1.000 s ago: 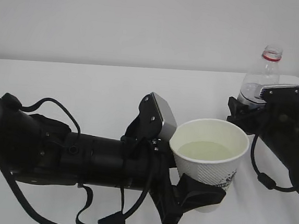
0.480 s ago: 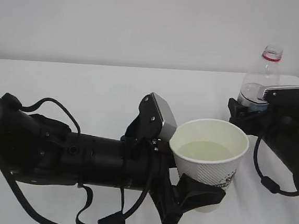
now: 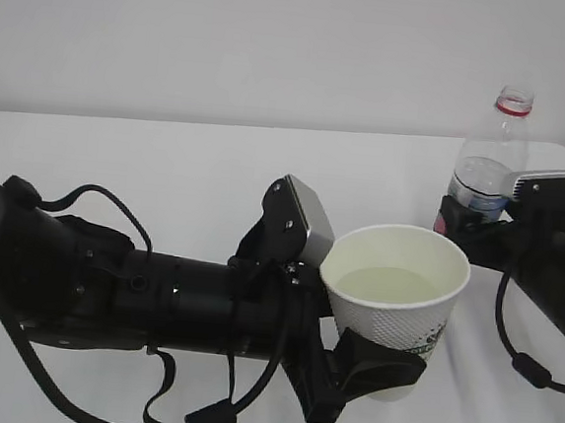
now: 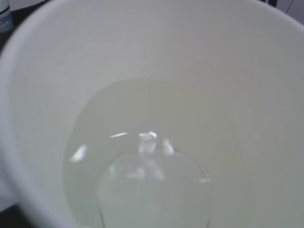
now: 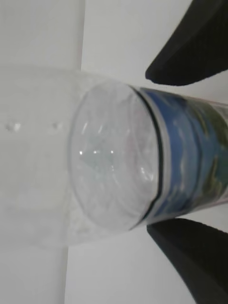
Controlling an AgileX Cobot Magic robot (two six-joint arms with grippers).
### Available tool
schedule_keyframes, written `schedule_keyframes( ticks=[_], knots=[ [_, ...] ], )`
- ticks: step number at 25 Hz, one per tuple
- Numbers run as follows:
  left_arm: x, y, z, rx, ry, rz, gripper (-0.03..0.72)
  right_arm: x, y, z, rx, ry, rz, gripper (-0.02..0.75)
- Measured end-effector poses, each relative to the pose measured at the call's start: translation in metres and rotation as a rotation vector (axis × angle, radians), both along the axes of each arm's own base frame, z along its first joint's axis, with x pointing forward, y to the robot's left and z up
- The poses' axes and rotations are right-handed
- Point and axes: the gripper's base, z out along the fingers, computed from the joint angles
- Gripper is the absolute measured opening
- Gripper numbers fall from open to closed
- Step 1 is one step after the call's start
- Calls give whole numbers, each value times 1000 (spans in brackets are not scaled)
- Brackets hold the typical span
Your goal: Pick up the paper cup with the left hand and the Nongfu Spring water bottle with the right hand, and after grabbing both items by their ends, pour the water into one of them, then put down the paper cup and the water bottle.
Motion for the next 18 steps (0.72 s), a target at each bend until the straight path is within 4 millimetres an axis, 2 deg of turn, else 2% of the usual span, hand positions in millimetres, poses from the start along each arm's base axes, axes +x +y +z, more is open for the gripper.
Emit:
schedule_keyframes(
  ticks=[9,18],
  knots=[
    [0,0,0,-2,1,1,518,-29,-2,15,-4,0,28,662],
    [3,0,2,-32,21,46,518,-56,-2,54,30,-101,74,595]
  ],
)
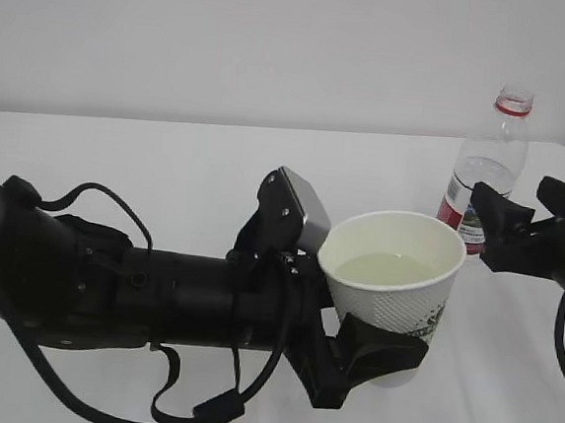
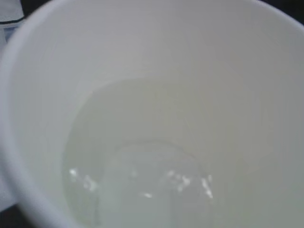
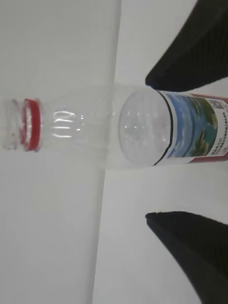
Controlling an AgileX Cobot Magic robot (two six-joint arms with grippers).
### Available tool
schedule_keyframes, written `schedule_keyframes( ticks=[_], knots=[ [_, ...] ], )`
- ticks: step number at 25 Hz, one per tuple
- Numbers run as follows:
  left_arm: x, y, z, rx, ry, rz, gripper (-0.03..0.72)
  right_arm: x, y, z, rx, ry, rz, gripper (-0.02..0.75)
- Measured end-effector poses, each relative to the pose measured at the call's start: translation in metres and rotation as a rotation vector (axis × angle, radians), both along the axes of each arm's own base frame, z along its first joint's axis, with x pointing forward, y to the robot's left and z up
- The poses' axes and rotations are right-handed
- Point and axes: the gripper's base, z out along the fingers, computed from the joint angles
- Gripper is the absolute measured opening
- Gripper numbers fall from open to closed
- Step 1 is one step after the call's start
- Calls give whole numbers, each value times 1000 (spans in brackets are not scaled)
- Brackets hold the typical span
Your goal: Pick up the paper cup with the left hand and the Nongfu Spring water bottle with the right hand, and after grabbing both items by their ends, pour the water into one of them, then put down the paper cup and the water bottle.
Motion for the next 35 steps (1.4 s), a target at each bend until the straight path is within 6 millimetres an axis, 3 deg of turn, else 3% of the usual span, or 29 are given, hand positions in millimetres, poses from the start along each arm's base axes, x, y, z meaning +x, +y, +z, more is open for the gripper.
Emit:
schedule_keyframes(
  ticks=[13,22,35],
  knots=[
    [1,0,1,-18,8,17,515,-56,-8,38,18,-145,14,564],
    [23,16,5,-62,10,99,513,-84,-8,21,-12,-76,64,553],
    [30,22,5,-46,-64,113,513,-86,-6,20,-19,-72,83,552]
  ],
)
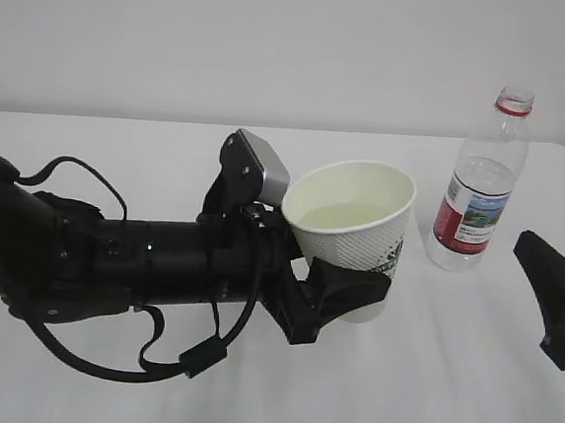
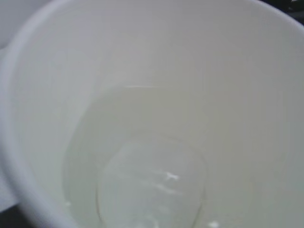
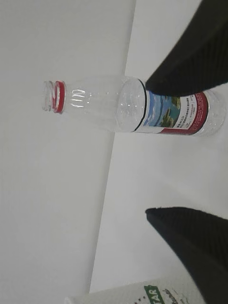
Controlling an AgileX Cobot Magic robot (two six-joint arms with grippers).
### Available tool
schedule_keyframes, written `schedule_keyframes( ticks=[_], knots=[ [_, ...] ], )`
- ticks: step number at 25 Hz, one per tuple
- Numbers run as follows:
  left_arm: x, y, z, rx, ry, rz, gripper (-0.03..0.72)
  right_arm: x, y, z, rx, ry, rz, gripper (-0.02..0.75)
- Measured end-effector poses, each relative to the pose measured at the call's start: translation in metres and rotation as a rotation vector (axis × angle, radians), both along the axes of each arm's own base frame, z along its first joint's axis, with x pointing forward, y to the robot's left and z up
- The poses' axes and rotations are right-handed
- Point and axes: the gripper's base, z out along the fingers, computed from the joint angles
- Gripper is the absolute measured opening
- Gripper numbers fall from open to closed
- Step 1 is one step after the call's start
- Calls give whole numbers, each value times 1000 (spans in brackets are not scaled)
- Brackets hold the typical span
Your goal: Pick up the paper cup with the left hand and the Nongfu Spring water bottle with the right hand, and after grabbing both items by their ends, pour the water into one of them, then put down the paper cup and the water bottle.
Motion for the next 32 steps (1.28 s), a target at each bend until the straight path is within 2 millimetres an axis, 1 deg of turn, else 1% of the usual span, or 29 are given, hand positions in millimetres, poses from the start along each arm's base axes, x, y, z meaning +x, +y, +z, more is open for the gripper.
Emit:
schedule_keyframes(
  ticks=[9,14,18,23,25,28,32],
  knots=[
    [-12,10,-14,57,-44,-15,512,0,0,0,0,0,1,552],
    [-17,24,-22,58,-32,42,512,0,0,0,0,0,1,552],
    [-15,44,-25,8,-20,140,512,0,0,0,-1,0,2,552],
    [-12,77,-38,60,-9,286,511,0,0,-2,-3,9,4,552],
    [-11,87,-42,77,2,348,511,1,0,-3,-4,14,4,552],
    [-11,98,-46,100,11,420,511,1,0,-4,-5,21,4,552],
    [-6,106,-46,98,22,510,511,1,0,-4,-5,22,4,552]
  ],
)
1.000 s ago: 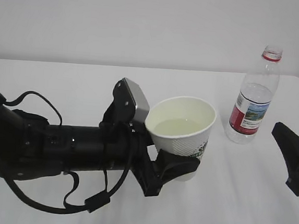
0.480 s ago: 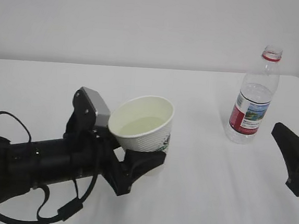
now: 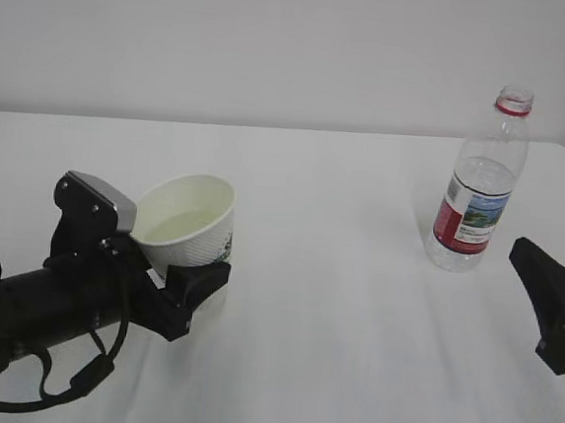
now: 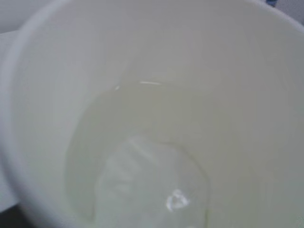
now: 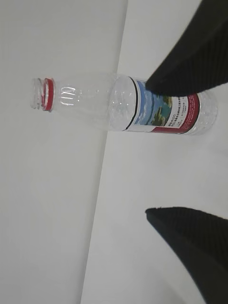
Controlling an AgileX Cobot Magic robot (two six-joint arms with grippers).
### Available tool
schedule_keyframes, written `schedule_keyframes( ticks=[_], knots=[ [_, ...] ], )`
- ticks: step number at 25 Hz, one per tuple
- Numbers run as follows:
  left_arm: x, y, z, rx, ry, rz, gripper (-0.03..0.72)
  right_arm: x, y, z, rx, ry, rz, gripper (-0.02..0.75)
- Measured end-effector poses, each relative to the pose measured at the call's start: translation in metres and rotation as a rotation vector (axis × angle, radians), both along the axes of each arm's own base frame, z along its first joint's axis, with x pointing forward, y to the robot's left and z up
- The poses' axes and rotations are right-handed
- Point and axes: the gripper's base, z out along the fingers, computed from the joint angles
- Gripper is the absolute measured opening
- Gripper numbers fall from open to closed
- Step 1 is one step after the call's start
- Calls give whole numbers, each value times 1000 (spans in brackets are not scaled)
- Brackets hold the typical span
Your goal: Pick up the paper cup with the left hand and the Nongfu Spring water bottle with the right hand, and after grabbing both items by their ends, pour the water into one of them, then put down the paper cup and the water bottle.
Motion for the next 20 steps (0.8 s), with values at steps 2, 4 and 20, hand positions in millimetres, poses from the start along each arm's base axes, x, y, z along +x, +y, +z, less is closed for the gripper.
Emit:
schedule_keyframes(
  ticks=[2,4,20],
  knots=[
    [3,3,0,-6,3,55,511,0,0,0,0,0,0,552],
    [6,8,0,-5,0,115,511,0,0,0,0,0,0,552],
    [21,42,0,29,-8,537,511,0,0,0,0,0,0,552]
  ],
)
